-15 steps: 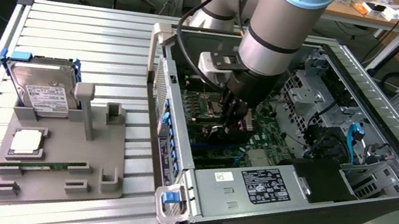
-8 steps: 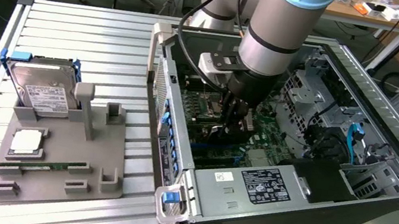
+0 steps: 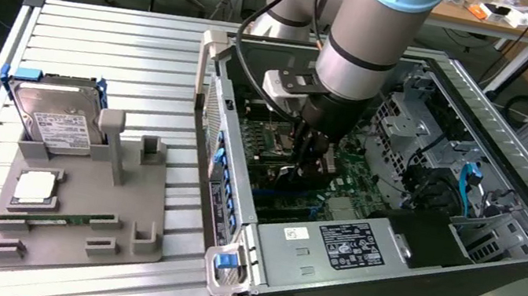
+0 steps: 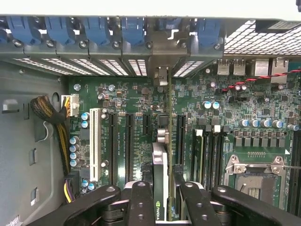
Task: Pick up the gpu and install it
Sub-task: 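Insert the gpu into the slot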
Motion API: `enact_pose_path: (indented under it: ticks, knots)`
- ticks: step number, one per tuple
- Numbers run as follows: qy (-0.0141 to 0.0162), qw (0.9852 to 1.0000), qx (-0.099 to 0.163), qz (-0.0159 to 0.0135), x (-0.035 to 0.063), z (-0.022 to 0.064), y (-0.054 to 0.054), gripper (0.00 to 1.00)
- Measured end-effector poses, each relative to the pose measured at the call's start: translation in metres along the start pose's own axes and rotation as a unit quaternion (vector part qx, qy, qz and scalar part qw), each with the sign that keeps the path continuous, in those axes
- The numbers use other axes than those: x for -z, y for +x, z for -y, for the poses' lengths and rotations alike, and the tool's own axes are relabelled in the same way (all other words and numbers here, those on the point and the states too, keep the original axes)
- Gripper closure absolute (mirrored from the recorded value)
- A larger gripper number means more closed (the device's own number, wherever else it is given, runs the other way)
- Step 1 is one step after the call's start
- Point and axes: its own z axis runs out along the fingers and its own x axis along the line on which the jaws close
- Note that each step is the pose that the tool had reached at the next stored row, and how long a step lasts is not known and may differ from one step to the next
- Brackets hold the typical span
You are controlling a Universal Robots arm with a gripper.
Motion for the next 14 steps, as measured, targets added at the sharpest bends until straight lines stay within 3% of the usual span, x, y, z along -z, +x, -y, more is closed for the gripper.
enact_pose_path:
  ticks: [14]
  knots:
    - [-0.0005,1.0,0.0,0.0002,-0.0023,0.0012,0.0,0.73]
